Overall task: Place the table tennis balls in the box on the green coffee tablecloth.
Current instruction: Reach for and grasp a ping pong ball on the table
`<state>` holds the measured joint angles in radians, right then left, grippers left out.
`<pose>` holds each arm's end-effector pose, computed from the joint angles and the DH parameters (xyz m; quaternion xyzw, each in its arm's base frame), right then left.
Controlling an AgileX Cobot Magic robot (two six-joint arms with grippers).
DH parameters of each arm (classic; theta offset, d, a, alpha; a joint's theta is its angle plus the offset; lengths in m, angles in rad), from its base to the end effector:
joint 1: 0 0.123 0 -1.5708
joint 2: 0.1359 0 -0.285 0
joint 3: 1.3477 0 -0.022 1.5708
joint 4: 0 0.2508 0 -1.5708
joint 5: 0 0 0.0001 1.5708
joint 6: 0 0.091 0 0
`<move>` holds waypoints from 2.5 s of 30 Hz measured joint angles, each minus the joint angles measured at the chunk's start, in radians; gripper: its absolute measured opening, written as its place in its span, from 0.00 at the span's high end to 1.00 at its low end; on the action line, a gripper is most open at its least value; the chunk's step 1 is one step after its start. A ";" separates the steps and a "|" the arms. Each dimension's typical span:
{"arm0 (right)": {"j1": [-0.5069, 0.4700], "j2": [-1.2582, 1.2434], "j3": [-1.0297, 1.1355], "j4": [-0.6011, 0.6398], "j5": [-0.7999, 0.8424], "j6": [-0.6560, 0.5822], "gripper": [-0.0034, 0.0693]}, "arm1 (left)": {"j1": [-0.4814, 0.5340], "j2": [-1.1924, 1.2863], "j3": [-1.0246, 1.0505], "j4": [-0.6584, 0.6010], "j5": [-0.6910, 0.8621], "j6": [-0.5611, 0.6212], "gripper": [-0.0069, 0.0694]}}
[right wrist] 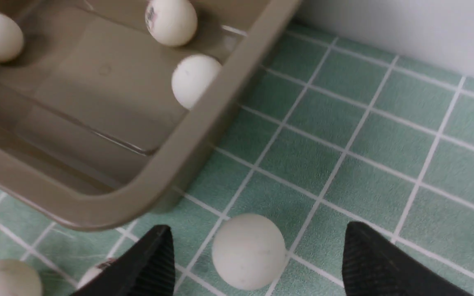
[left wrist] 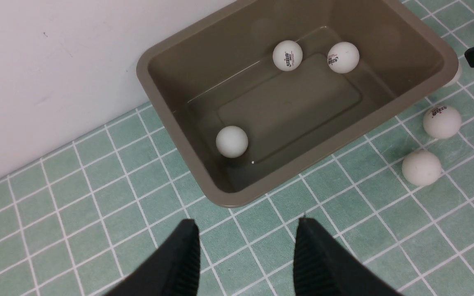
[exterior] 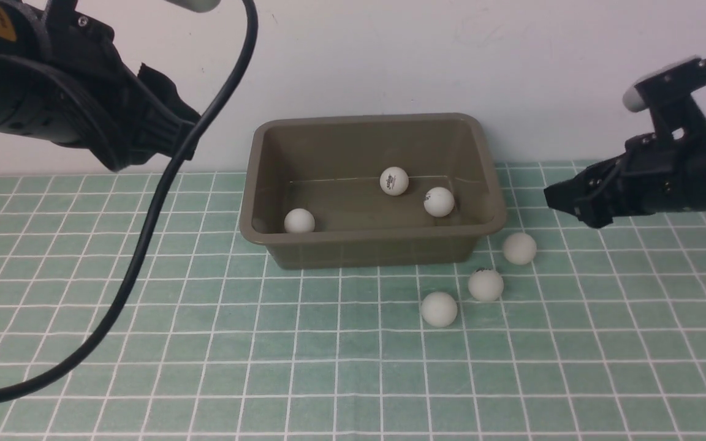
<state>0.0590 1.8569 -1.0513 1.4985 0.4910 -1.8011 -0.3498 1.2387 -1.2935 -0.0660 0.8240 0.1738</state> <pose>0.3752 0.0651 0.1794 -0.2587 0.8580 0.1723 0.4090 0.2429 -0.0933 0.4025 0.2241 0.8742 -0.0691 0.4252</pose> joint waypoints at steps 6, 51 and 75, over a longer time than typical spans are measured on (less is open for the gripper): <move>0.005 0.032 0.000 0.003 -0.011 -0.003 0.27 | 0.000 0.002 0.000 -0.002 0.010 0.000 0.53; -0.010 -0.577 -0.002 -0.561 0.043 0.749 0.27 | 0.000 0.077 0.000 0.033 0.013 0.006 0.53; 0.019 -0.772 -0.002 -1.200 0.042 1.371 0.27 | 0.000 0.077 0.000 0.039 -0.009 0.007 0.53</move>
<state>0.0782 1.0850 -1.0532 0.2980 0.5333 -0.4300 -0.3498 1.3161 -1.2935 -0.0273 0.8149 0.1811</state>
